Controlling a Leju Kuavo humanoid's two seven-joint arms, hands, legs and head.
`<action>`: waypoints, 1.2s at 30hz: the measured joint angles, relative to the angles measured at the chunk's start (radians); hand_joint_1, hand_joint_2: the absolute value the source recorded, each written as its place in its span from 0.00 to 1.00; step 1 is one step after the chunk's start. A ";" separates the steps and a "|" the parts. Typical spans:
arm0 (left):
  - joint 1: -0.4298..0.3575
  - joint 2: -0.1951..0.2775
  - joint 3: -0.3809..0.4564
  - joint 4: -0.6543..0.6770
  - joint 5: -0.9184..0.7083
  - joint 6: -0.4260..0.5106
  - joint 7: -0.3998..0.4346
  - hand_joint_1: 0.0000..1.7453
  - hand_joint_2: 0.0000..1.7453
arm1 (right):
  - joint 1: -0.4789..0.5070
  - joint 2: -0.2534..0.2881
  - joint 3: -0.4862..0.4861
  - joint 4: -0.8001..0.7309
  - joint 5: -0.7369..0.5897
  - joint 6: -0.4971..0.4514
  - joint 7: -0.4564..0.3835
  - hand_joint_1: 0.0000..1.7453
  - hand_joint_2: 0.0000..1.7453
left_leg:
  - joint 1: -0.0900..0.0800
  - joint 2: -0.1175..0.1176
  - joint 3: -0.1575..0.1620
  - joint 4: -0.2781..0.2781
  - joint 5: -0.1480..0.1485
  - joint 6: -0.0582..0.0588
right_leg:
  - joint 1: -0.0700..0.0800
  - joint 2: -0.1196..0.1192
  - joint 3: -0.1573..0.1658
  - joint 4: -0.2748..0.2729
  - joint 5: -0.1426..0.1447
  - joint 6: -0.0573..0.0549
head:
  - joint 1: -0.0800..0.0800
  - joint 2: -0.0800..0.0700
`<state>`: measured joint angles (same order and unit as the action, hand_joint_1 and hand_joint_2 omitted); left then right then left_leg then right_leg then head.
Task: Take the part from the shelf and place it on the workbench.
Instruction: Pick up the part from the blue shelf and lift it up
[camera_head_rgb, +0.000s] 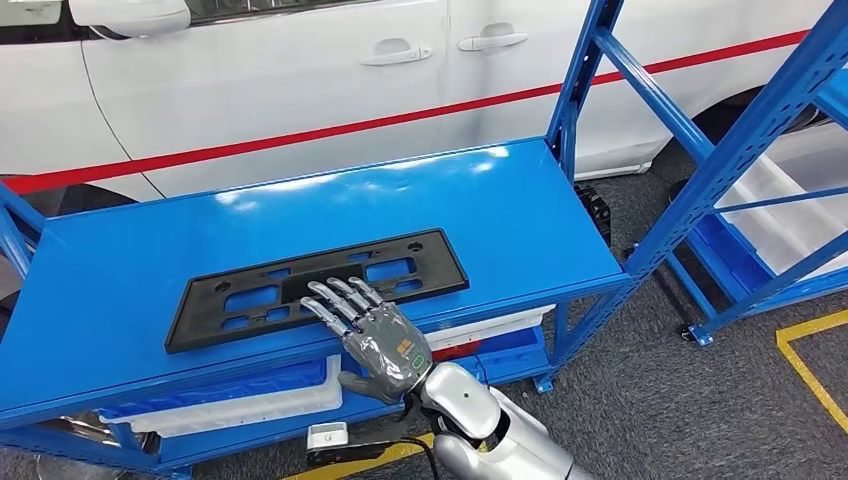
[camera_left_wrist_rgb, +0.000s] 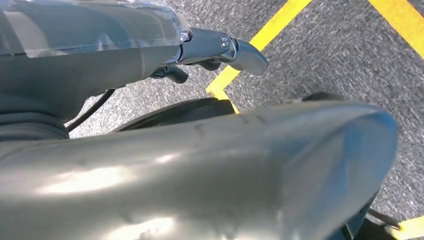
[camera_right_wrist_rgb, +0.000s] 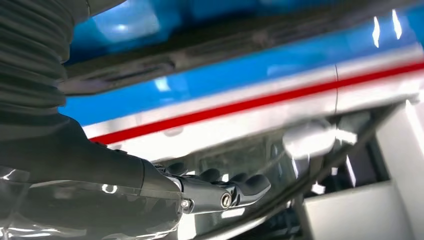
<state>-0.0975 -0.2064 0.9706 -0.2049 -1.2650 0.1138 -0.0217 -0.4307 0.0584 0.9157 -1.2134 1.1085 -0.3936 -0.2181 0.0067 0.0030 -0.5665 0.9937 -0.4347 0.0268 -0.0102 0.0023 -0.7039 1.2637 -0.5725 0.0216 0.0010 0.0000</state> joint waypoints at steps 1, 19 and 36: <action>0.000 0.000 0.000 0.000 0.000 0.000 0.000 0.00 0.00 | -0.014 0.000 0.009 0.022 -0.010 0.014 -0.004 0.00 1.00 | -0.001 0.000 -0.001 0.001 0.000 0.001 | -0.001 0.000 -0.016 0.032 -0.004 0.000 | 0.000 0.000; -0.005 -0.005 -0.001 0.000 0.001 -0.004 -0.002 0.00 0.00 | -0.195 0.129 0.128 0.271 -0.166 0.083 -0.030 0.00 1.00 | 0.008 -0.003 -0.093 0.193 -0.061 -0.057 | -0.002 0.000 0.117 -0.250 0.131 -0.046 | -0.003 0.000; -0.019 -0.006 -0.002 0.000 -0.003 -0.018 0.007 0.00 0.00 | -0.321 0.251 0.151 0.406 -0.103 0.118 0.143 0.00 1.00 | -0.004 -0.006 -0.017 0.015 0.006 -0.011 | 0.002 0.001 0.079 -0.179 0.115 -0.019 | 0.000 0.000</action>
<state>-0.1165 -0.2126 0.9689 -0.2045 -1.2675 0.0958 -0.0148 -0.7519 0.3096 1.0670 -0.8078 1.0052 -0.2756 -0.0754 0.0027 -0.0032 -0.5836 1.0083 -0.4286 0.0158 -0.0078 0.0037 -0.6253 1.0851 -0.4570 0.0029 0.0014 0.0000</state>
